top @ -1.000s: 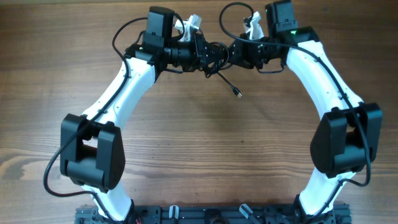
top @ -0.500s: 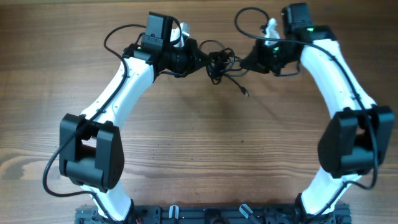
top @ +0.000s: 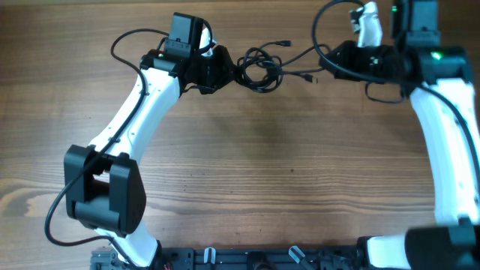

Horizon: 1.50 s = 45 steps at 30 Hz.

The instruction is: Untangle cables

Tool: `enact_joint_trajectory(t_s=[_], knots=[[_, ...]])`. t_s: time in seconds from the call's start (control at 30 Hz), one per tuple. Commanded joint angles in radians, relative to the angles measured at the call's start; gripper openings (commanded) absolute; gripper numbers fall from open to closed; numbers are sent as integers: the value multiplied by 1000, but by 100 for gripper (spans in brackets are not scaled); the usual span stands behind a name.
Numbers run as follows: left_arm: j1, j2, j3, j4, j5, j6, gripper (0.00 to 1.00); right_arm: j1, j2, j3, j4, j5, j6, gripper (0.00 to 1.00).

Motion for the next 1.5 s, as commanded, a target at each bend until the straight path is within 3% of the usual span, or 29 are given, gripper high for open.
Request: enact_joint_trajectory(t_s=[0.0, 0.17, 0.4, 0.7, 0.8, 0.9, 1.1, 1.17, 1.33, 1.4, 1.47], knots=[[51, 9, -5, -33, -232, 36, 4, -83, -188, 15, 29, 263, 154, 4], [51, 10, -6, -74, -278, 39, 4, -149, -329, 15, 54, 409, 252, 4], [51, 10, -7, -104, -311, 39, 4, -274, -419, 15, 66, 451, 272, 4], [50, 10, -7, -99, -278, 56, 4, -309, -311, 15, -11, 206, 180, 4], [50, 10, -7, -67, -156, 132, 4, -308, -250, 15, -21, 106, 129, 4], [50, 10, -7, 5, 63, 206, 4, -307, -183, 15, -28, -53, 26, 6], [51, 10, -7, 233, 503, 215, 4, -278, -74, 15, -54, -185, -77, 20], [51, 10, -7, 320, 589, 154, 4, -257, -51, 15, -61, -185, -84, 25], [51, 10, -7, 446, 600, -70, 4, -177, 2, 15, -49, -184, -103, 47], [51, 10, -7, 474, 599, -188, 4, -153, 11, 15, -46, -184, -109, 49], [51, 10, -7, 498, 584, -397, 4, -123, 26, 15, -45, -180, -119, 50]])
